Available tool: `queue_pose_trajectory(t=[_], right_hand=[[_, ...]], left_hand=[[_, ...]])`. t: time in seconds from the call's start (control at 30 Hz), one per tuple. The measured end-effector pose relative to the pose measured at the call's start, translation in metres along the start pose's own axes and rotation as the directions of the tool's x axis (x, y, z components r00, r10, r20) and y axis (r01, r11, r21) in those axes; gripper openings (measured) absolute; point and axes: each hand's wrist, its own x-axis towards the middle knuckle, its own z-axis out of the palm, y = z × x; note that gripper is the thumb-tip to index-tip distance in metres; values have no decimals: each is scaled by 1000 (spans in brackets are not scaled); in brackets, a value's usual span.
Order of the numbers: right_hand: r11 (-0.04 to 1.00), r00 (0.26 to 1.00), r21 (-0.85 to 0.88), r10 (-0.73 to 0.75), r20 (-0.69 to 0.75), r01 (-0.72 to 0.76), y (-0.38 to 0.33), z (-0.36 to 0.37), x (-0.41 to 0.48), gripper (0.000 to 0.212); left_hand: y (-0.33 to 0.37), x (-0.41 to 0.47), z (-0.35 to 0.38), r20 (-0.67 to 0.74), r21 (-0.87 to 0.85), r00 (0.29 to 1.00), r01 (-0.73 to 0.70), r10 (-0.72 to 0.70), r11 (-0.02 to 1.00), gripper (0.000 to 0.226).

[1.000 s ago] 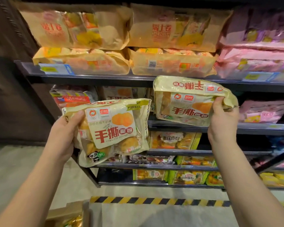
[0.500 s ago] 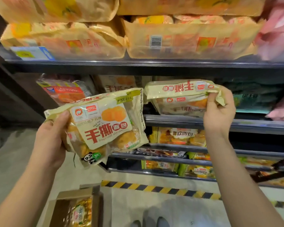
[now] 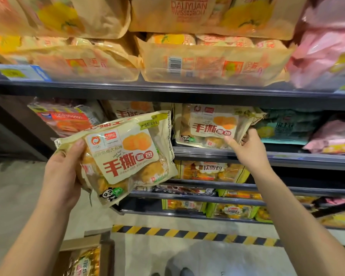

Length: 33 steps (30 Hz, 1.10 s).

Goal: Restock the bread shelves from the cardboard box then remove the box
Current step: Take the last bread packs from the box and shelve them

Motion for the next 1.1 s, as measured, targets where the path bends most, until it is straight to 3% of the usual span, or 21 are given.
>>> queue_pose_trajectory(t=[0.1,0.2,0.33,0.5,0.83,1.1], right_hand=[[986,999,-162,-32,11,33,-4,0,10,26],[974,999,-224,-2,32,9,-4,-5,24,36],[980,1000,-198,-1,19,5,6,-5,31,42],[990,1000,-144,-7,-14,5,11,-3,28,31],[990,1000,-142,3,31,2,16,-12,29,55],[997,994,-68,-14,107,21,14,-19,28,34]], left_hand=[[0,-2,1,-3,-3,1000,0,0,1000,37],[2,-4,0,-5,-12,1000,5,-5,1000,35],[1,-6,0,10,-13,1000,-3,3,1000,29],[-1,-7,-1,20,-11,1000,3,-2,1000,33],[3,-12,6,48,-14,999,-4,5,1000,22],[4,-16,9,86,-4,996,-12,12,1000,19]])
